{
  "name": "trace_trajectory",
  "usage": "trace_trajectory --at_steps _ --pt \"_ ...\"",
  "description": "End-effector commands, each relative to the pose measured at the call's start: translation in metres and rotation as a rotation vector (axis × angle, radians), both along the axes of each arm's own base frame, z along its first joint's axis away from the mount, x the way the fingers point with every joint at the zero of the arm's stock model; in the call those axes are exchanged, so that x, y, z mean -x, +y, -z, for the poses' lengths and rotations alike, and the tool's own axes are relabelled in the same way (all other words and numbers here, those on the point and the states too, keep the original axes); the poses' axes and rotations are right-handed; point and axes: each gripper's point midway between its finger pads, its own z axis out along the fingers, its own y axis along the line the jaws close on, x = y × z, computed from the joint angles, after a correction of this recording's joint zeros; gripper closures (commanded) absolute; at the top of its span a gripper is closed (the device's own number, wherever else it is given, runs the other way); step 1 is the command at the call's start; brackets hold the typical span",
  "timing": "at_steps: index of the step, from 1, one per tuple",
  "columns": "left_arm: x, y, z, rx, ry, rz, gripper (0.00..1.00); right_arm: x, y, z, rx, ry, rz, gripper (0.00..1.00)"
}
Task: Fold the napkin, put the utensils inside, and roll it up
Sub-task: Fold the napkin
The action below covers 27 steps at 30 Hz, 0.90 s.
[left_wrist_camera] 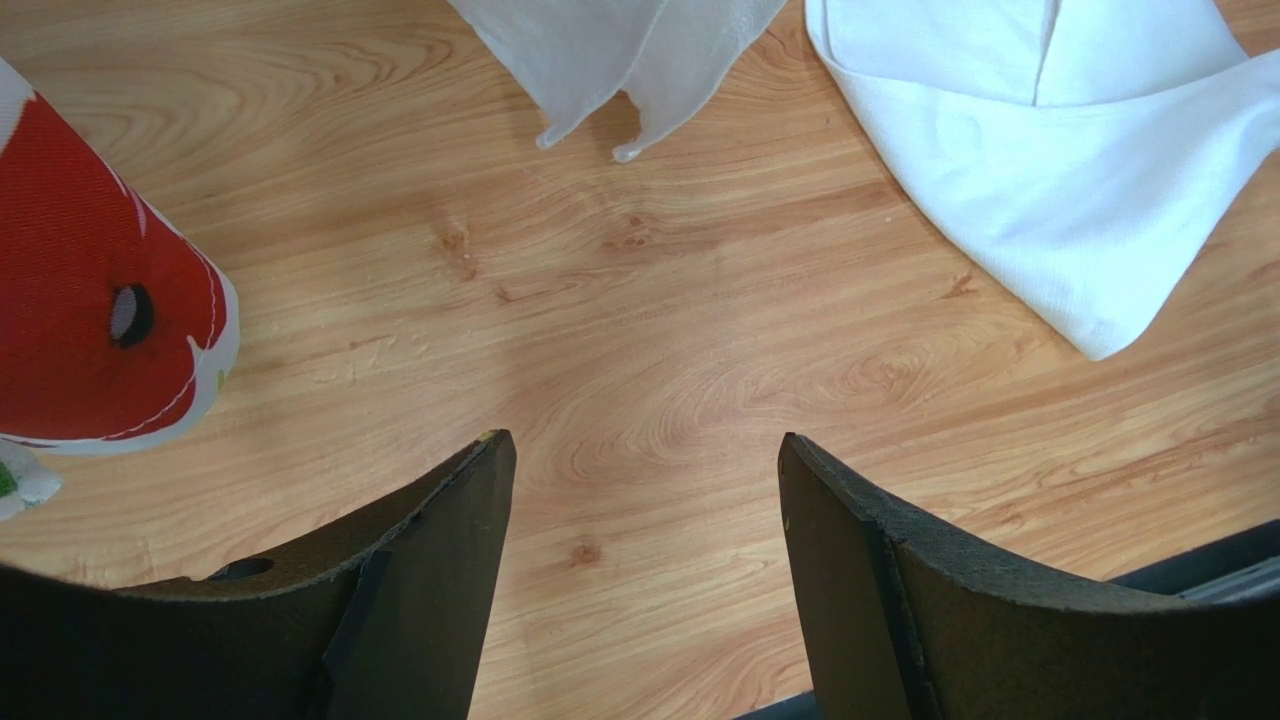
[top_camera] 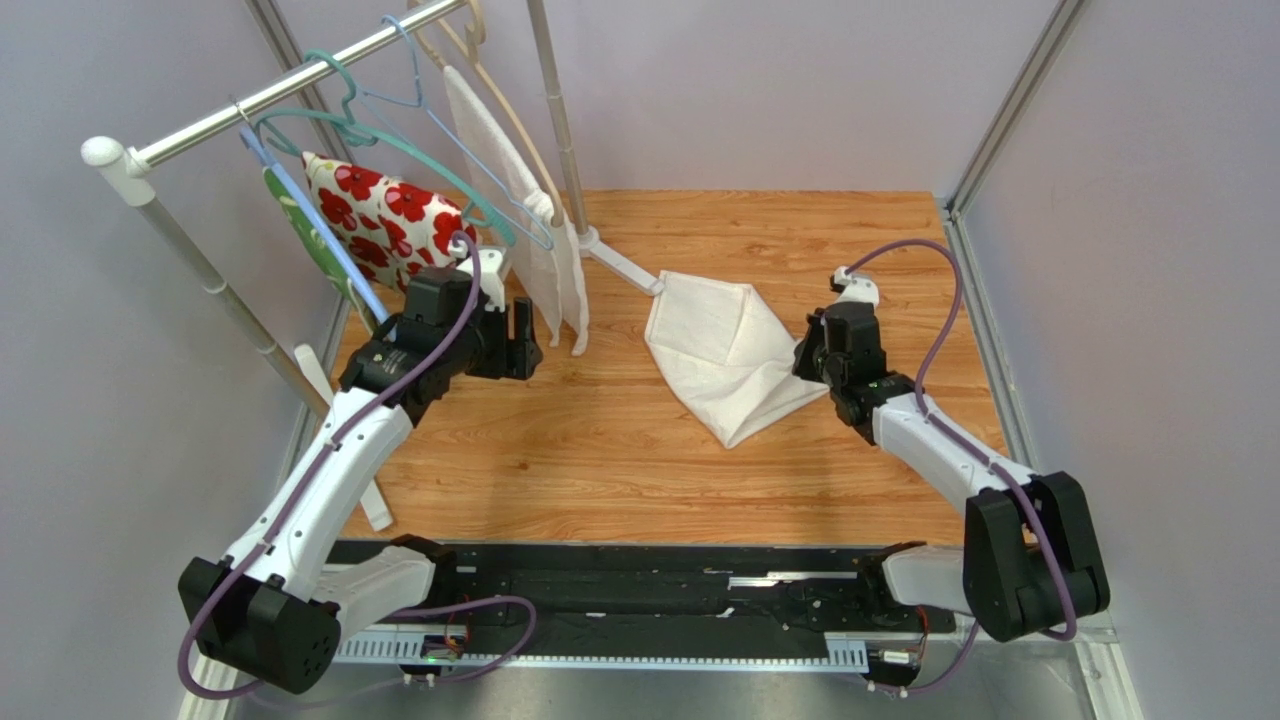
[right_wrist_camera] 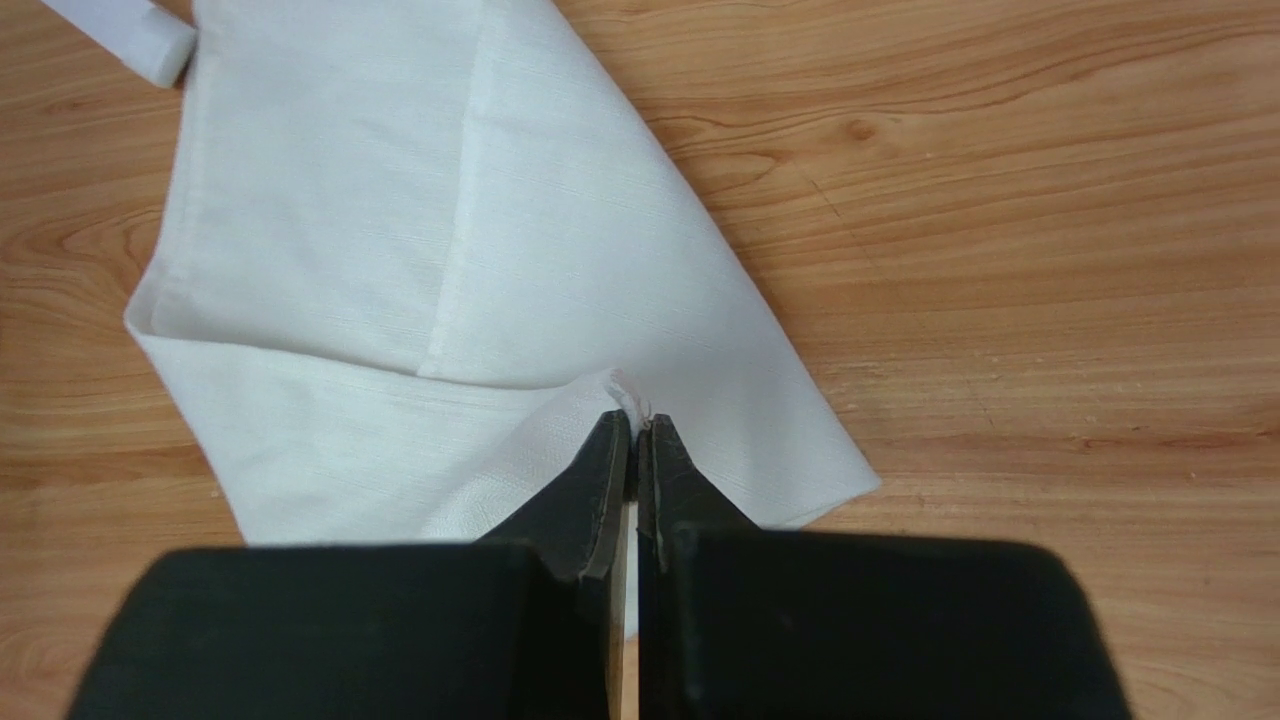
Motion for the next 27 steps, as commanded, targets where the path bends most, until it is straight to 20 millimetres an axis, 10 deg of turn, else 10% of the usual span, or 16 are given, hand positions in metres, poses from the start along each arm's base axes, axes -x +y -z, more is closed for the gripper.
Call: trace_trajectory --at_steps 1,14,21,27 --pt "-0.004 -0.003 -0.001 0.028 -0.006 -0.002 0.26 -0.009 -0.019 0.011 0.043 -0.011 0.094 1.0" --pt "-0.003 -0.009 0.004 0.044 0.018 0.016 0.26 0.008 -0.041 0.033 0.094 0.132 0.226 1.0" --pt "-0.004 -0.011 0.01 0.057 0.038 0.014 0.26 -0.007 -0.027 -0.009 0.088 0.081 0.129 0.26" --pt "-0.006 -0.029 0.011 0.148 0.068 0.029 0.29 -0.03 -0.002 -0.006 0.124 0.143 -0.064 0.17"
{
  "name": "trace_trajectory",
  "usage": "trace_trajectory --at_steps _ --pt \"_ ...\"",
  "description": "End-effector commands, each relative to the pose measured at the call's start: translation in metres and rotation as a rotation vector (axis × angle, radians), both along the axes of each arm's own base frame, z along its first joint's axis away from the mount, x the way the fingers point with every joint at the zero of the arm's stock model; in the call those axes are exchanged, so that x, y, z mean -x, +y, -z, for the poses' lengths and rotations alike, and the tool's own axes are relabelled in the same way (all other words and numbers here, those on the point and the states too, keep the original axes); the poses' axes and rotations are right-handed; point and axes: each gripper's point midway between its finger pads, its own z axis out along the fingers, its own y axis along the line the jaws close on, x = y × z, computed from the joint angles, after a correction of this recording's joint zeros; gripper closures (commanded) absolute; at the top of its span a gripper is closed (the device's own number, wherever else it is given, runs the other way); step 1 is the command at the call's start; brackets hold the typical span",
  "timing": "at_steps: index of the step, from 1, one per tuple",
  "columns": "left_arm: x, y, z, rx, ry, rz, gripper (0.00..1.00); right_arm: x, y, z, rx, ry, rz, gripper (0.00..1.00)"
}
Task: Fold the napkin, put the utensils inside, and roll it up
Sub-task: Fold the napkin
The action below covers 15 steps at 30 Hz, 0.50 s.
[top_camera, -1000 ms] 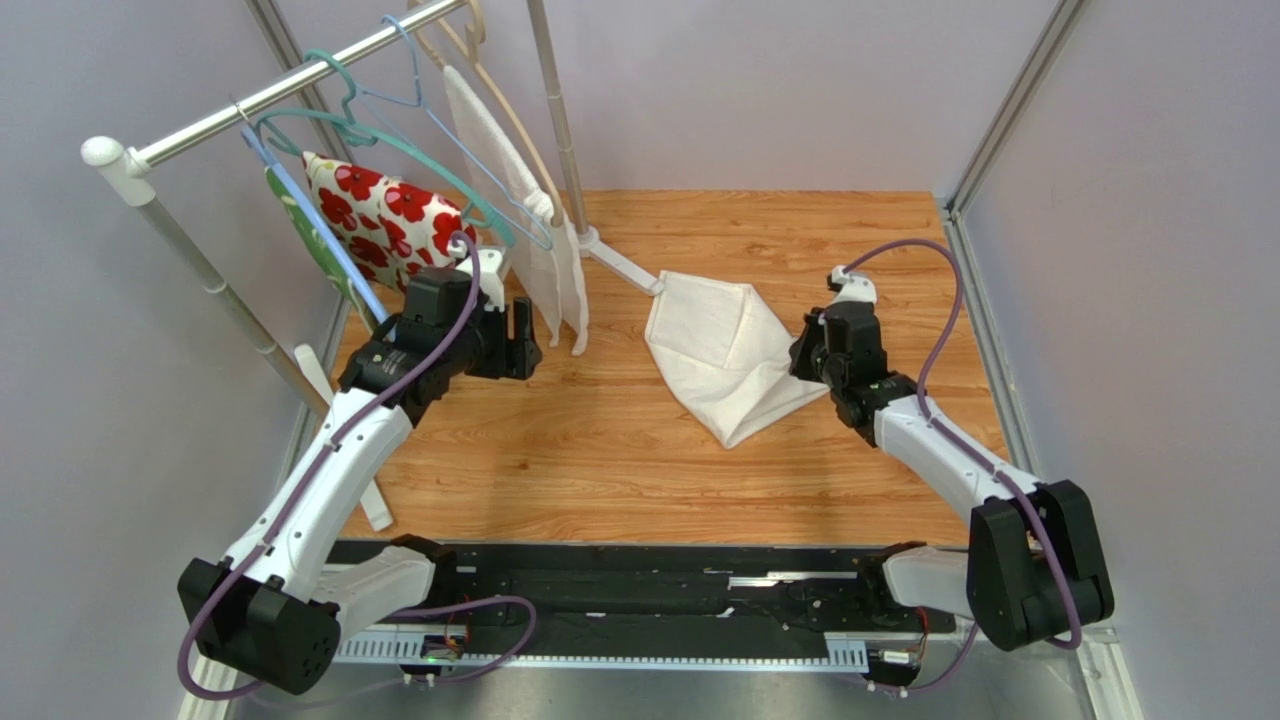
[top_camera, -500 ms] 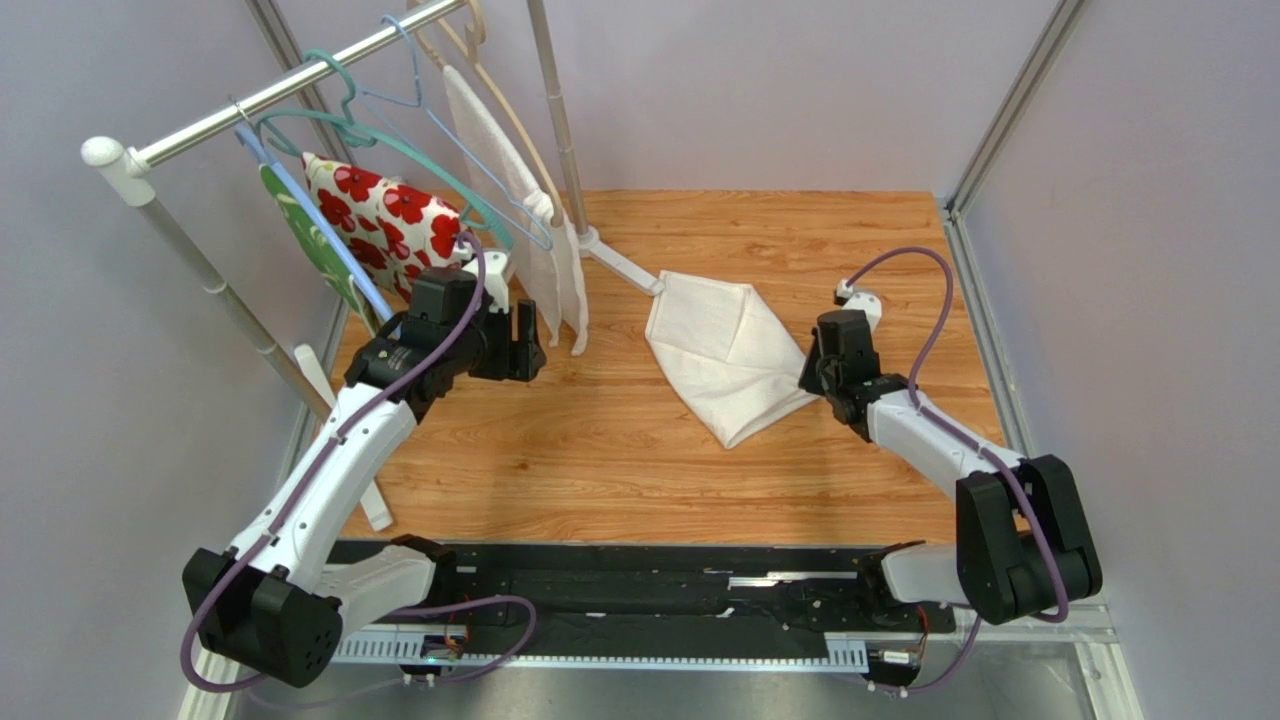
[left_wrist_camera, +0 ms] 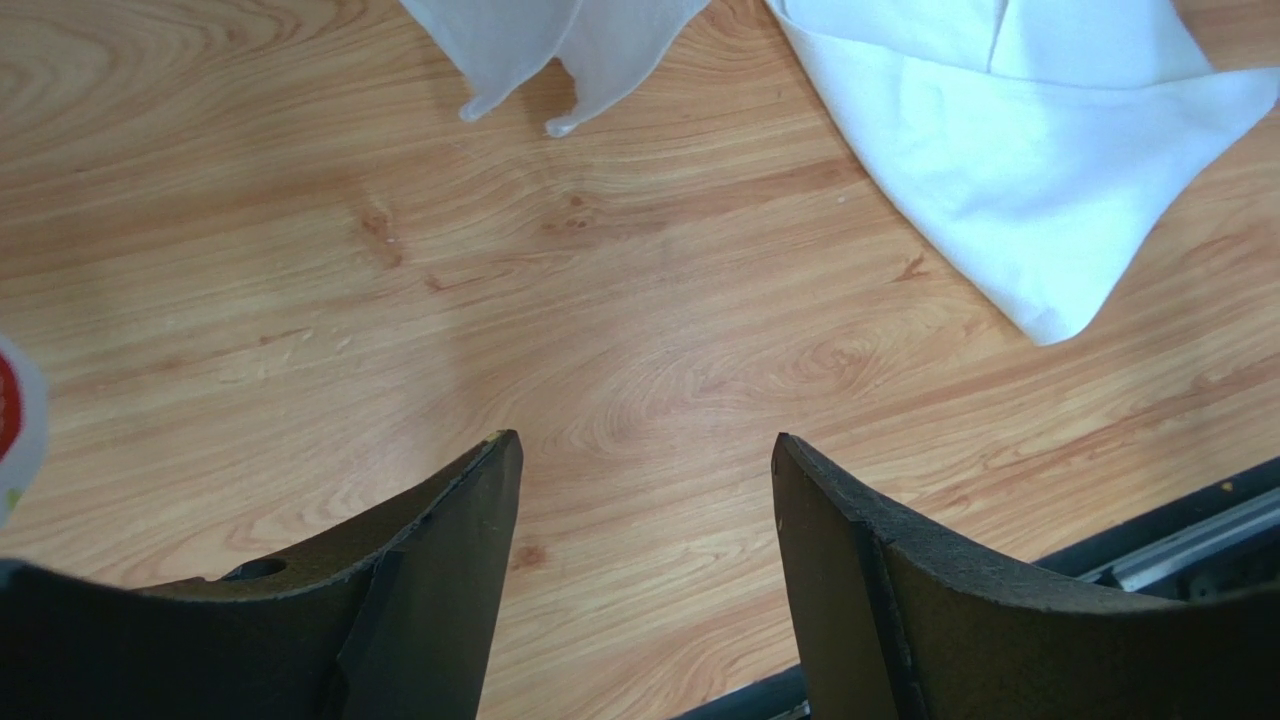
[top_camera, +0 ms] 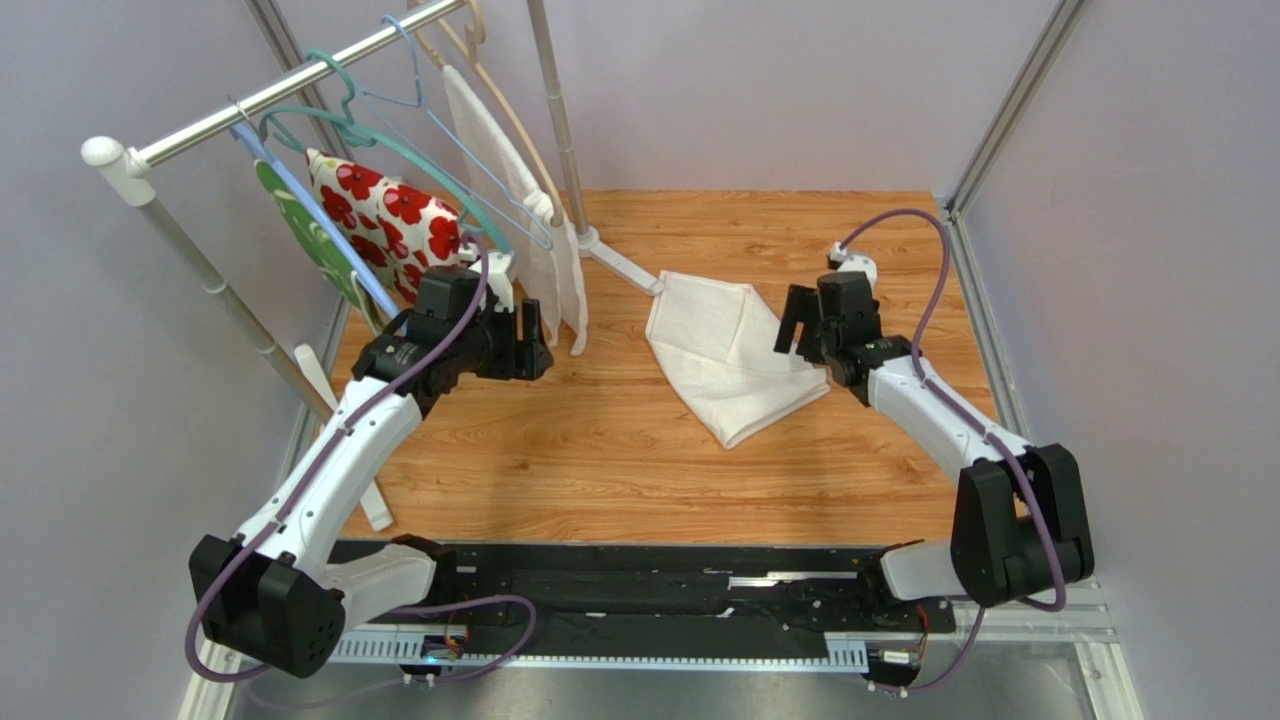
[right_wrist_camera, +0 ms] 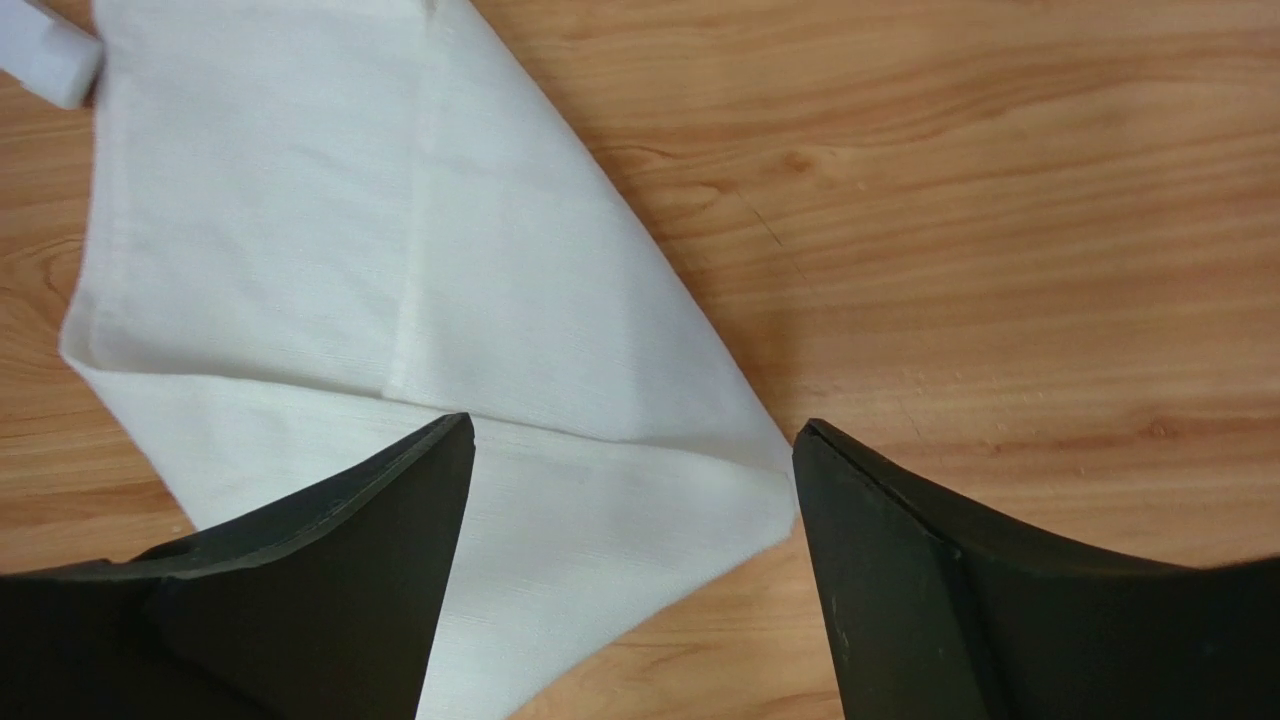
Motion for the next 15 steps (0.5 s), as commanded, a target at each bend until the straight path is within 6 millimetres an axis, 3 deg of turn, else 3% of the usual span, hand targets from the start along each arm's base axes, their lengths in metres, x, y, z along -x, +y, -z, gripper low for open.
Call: trace_trajectory --at_steps 1,3,5,9,15 --pt "-0.005 -0.019 -0.003 0.109 0.005 -0.003 0.3 -0.022 0.019 0.002 0.008 0.054 -0.152 0.18" --pt "-0.007 -0.028 0.001 0.136 0.006 0.003 0.3 -0.032 0.024 0.005 -0.007 0.084 -0.175 0.18" --pt "-0.004 -0.043 0.008 0.163 0.03 0.023 0.3 -0.036 0.02 0.029 -0.006 0.162 -0.177 0.2" --pt "-0.005 -0.077 0.023 0.225 0.068 0.078 0.31 -0.048 0.021 0.043 -0.054 0.203 -0.179 0.23" --pt "-0.009 -0.116 0.045 0.247 0.122 0.142 0.31 -0.039 0.008 0.068 -0.1 0.275 -0.132 0.23"
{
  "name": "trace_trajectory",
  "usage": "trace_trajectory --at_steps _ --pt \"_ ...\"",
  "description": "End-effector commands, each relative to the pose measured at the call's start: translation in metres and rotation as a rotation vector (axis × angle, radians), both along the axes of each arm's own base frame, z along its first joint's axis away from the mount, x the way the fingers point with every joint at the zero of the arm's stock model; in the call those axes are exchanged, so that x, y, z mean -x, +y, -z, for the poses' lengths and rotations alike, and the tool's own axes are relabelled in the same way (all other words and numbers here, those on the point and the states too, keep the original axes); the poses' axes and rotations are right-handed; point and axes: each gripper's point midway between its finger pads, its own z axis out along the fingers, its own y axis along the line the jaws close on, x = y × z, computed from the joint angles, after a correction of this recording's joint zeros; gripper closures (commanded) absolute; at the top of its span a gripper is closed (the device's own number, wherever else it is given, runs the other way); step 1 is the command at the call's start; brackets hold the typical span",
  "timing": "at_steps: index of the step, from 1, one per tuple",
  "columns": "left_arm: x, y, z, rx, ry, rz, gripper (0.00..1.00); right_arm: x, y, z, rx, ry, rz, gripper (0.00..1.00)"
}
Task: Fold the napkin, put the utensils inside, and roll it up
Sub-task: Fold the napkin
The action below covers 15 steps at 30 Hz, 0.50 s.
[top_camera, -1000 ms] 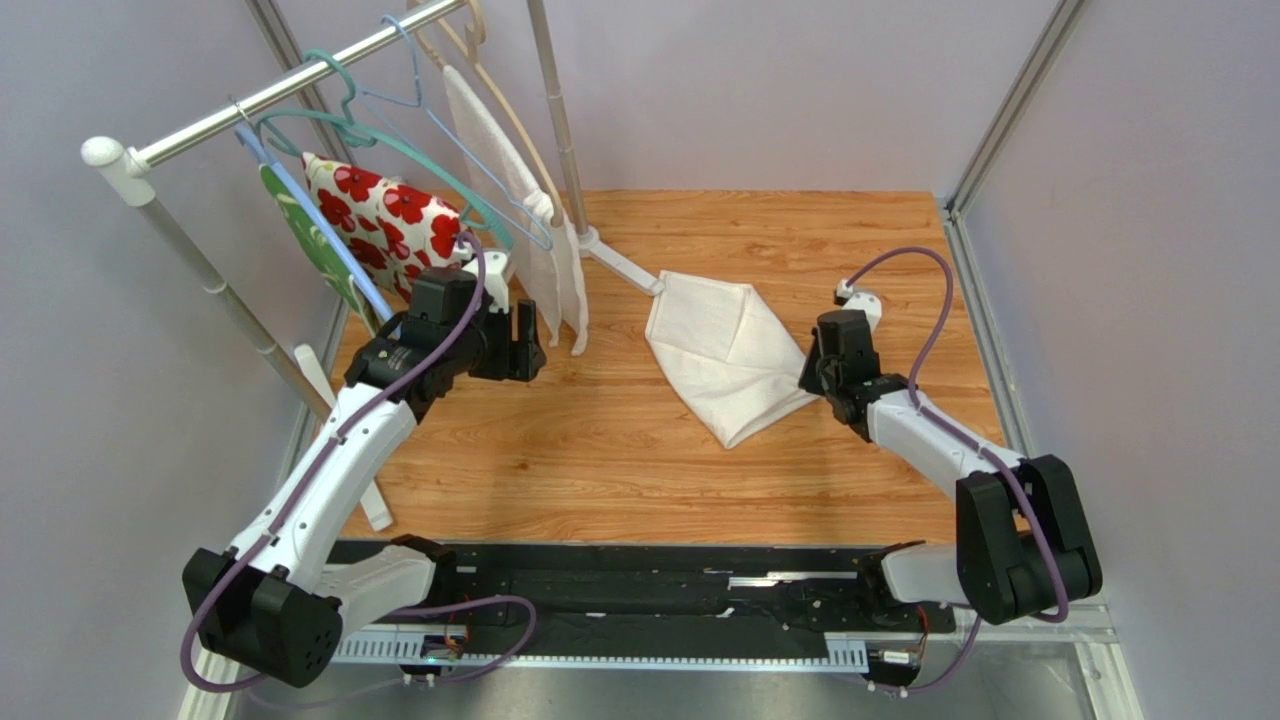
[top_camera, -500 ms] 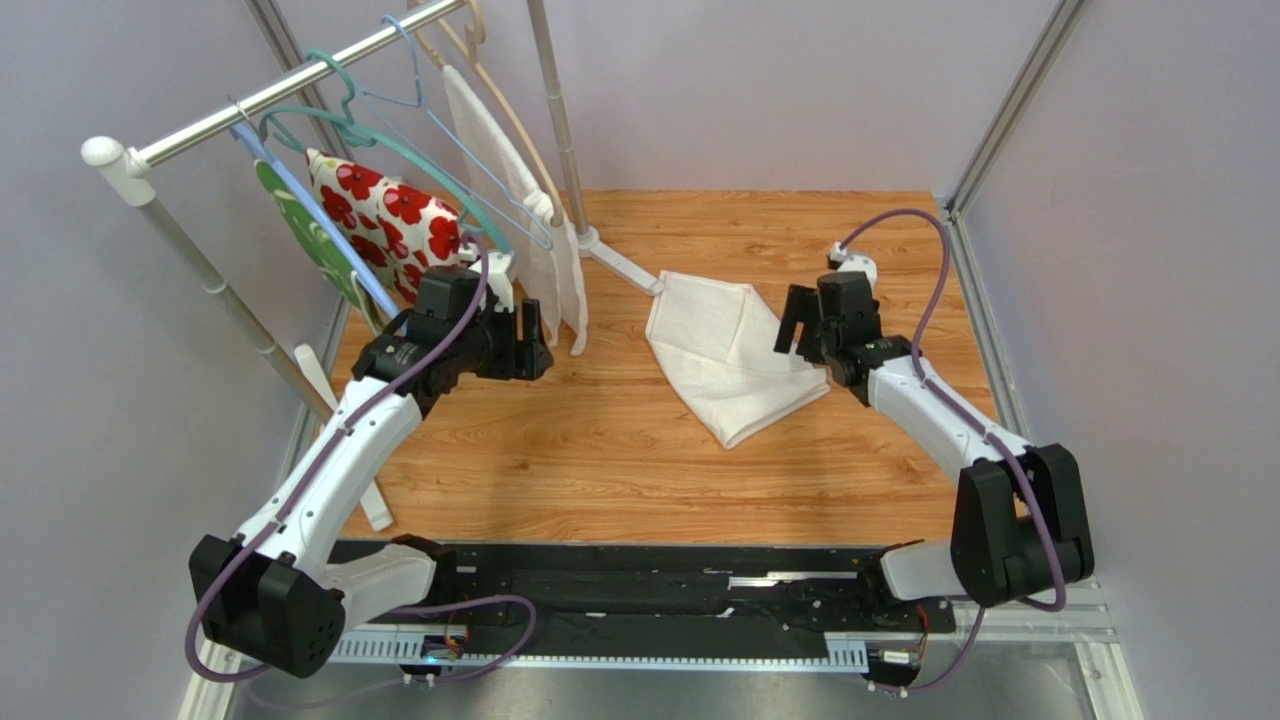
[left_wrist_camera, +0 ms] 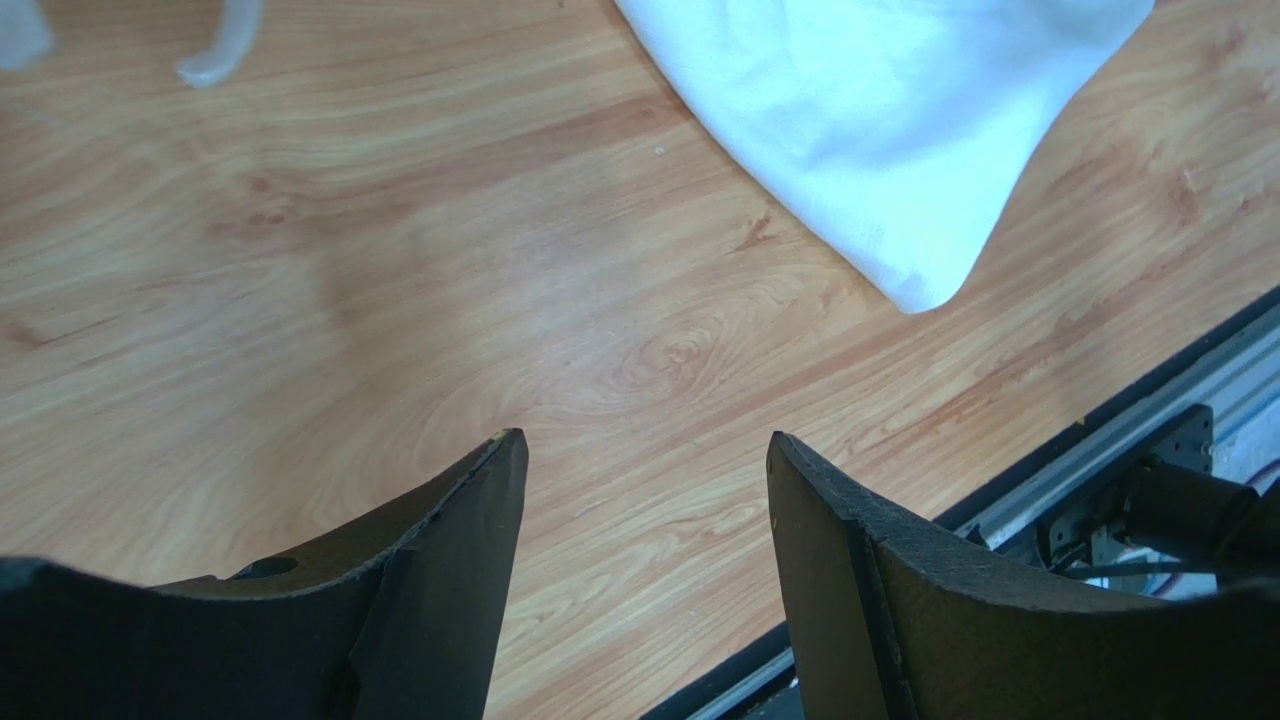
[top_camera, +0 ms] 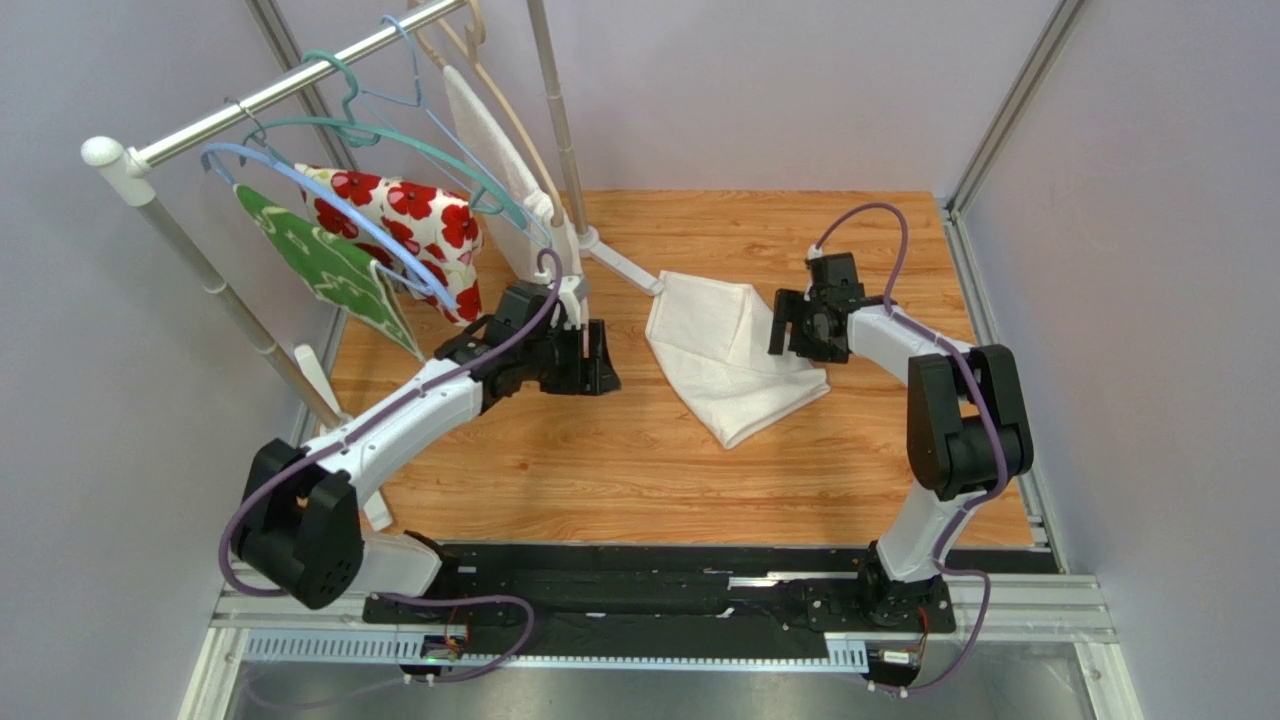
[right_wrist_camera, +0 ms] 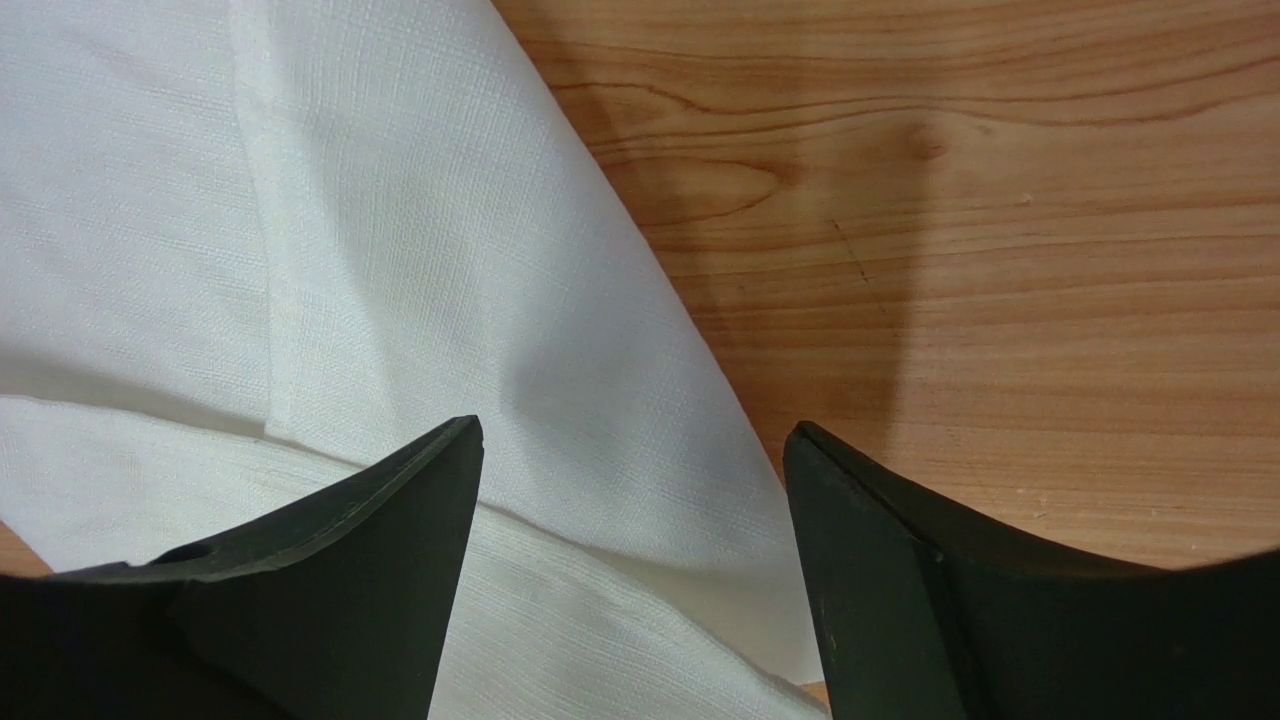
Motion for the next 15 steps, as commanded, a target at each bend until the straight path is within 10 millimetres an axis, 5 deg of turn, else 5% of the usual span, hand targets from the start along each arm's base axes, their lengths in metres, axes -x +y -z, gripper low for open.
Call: trace_trajectory --at_steps 1,5,15 --pt "-0.015 -0.03 -0.008 0.099 -0.023 0.029 0.32 -0.002 -0.004 -0.001 -0.051 0.007 0.02 0.23" --pt "-0.02 -0.037 -0.003 0.098 -0.016 0.044 0.32 0.012 0.001 0.006 -0.098 0.06 0.034 0.23" --pt "-0.017 -0.024 -0.017 0.051 -0.079 0.049 0.32 0.083 0.011 0.016 -0.227 0.229 0.177 0.29"
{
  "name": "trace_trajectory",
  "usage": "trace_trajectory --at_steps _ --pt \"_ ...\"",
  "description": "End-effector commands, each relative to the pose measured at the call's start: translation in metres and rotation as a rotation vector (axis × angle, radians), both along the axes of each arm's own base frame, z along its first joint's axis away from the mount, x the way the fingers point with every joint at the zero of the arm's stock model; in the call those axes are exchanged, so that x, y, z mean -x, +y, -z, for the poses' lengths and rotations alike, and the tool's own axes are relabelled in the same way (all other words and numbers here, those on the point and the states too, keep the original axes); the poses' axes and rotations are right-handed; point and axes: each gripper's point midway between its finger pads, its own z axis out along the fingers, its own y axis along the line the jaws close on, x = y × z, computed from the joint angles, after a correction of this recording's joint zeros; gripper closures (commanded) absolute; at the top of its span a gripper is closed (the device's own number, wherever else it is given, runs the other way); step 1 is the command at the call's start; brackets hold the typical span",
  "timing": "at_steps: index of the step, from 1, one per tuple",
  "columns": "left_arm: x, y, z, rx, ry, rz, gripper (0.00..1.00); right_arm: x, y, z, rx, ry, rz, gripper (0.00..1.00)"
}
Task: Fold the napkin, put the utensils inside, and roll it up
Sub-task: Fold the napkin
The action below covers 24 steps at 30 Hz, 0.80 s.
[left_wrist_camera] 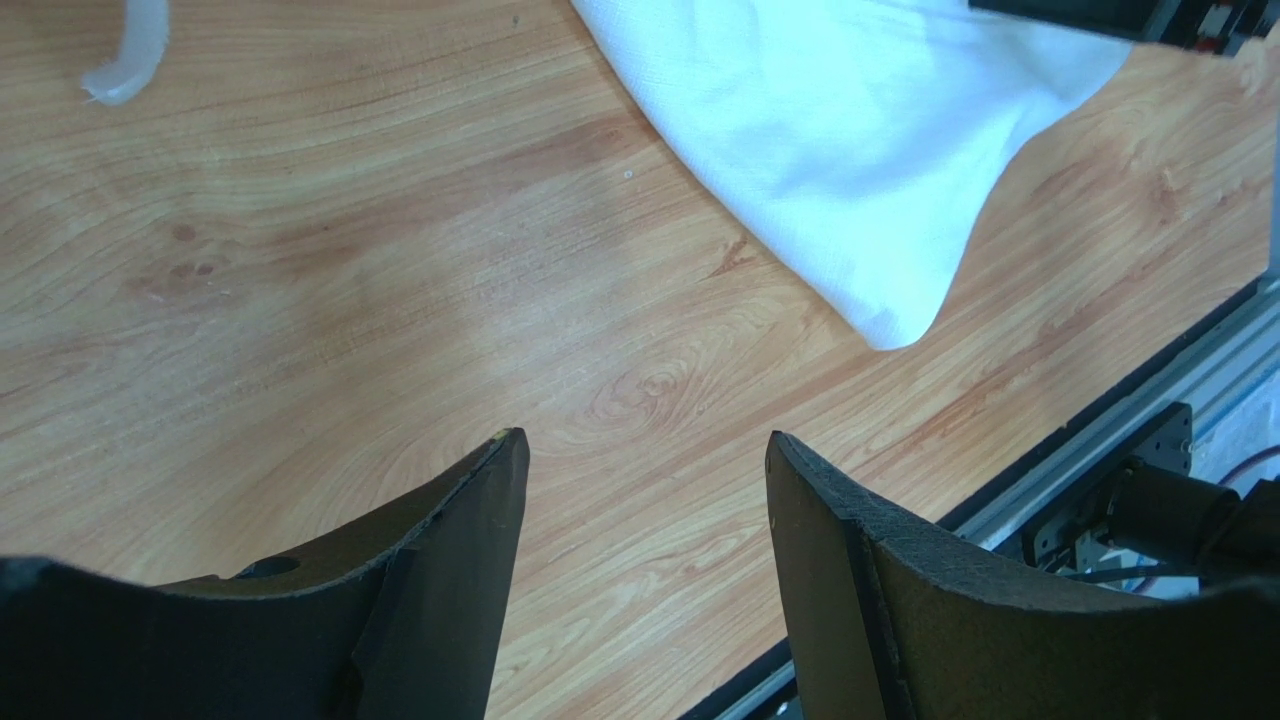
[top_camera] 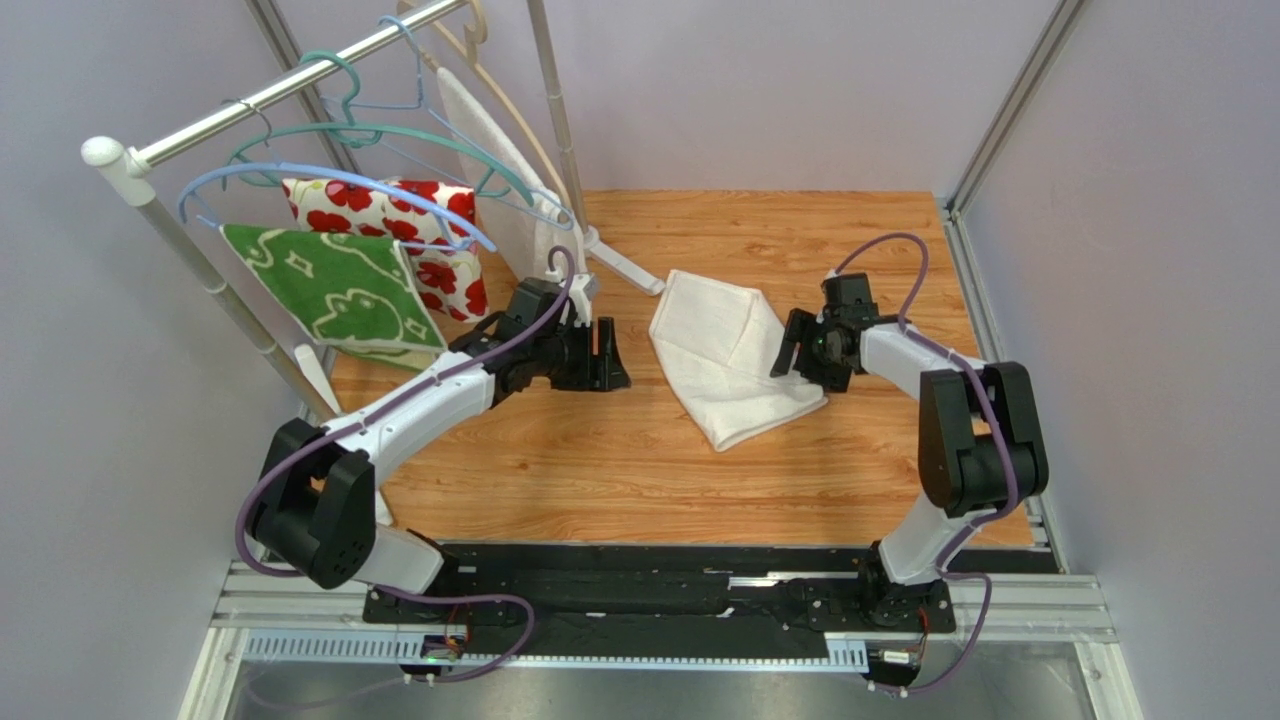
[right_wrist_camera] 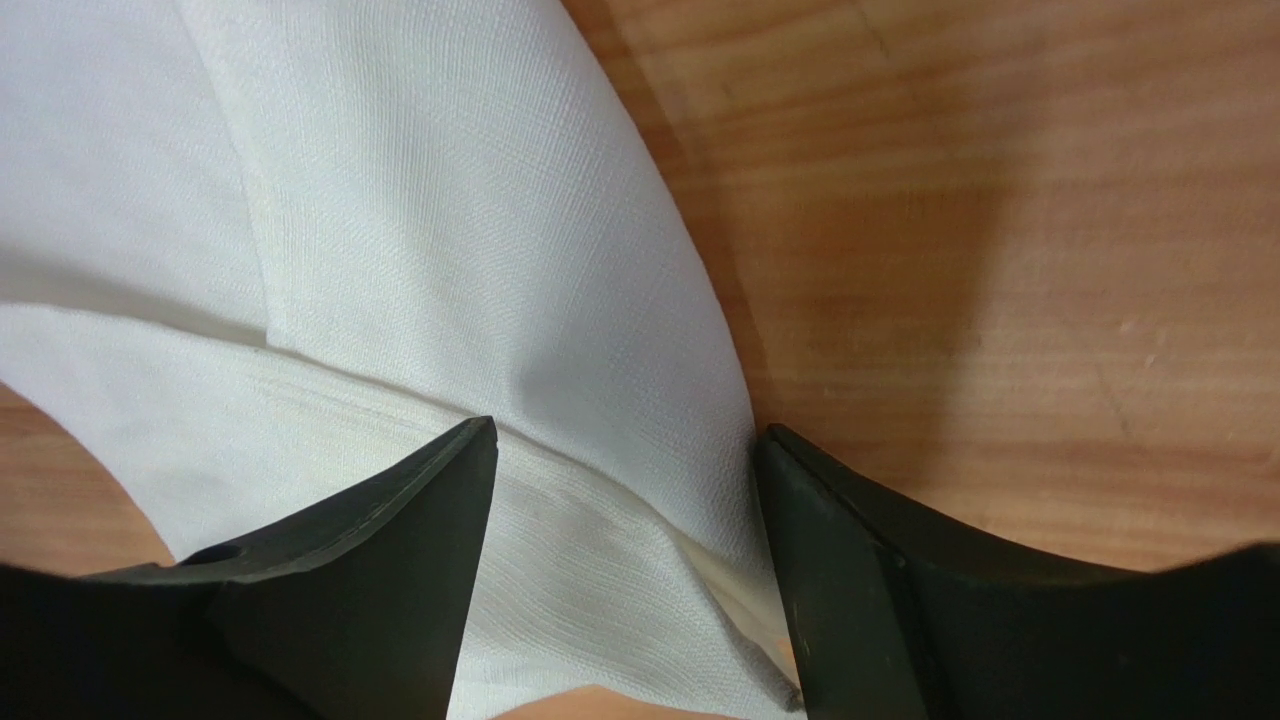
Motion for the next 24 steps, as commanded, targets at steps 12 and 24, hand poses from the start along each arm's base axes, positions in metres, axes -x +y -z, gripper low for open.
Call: trace_trajectory --at_steps 12,24 --pt "0.02 0.034 -0.038 -0.019 -0.163 -0.054 0.31 0.151 0.091 0.006 -0.185 0.206 0.051 0.28" --pt "0.026 0.038 -0.018 -0.028 -0.115 -0.075 0.28 0.166 0.071 -0.079 -0.063 -0.04 -0.06 0.28"
